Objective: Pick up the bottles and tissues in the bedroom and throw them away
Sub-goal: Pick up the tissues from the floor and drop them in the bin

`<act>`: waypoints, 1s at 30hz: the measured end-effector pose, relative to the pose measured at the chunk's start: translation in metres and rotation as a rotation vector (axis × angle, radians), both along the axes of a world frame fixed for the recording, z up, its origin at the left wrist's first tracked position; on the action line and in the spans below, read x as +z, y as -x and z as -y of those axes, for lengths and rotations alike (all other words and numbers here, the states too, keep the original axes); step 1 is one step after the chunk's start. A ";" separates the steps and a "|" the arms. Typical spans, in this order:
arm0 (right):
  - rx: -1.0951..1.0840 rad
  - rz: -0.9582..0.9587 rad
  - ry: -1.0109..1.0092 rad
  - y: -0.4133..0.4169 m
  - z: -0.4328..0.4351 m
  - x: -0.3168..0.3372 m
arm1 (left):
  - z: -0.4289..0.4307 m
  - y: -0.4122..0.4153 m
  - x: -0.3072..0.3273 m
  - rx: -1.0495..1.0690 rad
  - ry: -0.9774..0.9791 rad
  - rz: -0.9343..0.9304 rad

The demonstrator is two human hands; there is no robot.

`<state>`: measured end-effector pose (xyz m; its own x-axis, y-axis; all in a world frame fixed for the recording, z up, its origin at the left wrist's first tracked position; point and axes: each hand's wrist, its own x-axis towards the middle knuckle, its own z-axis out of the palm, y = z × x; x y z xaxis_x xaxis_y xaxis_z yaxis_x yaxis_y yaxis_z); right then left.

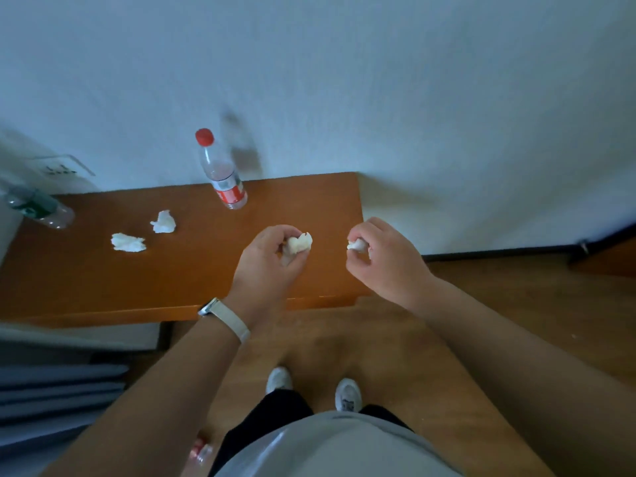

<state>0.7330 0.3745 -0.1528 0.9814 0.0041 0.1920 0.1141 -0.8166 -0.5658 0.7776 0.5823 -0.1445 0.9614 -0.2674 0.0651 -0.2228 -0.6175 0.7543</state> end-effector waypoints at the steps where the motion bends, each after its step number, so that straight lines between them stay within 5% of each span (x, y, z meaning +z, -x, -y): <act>1: -0.037 -0.009 0.000 0.002 0.008 0.002 | 0.010 -0.005 0.000 -0.038 0.002 0.003; 18: -0.762 -0.055 0.097 0.056 0.064 0.055 | 0.127 -0.088 0.014 -0.706 0.080 0.005; 30: -1.147 0.007 0.094 0.156 0.091 0.060 | 0.235 -0.023 0.038 -1.079 0.110 -0.018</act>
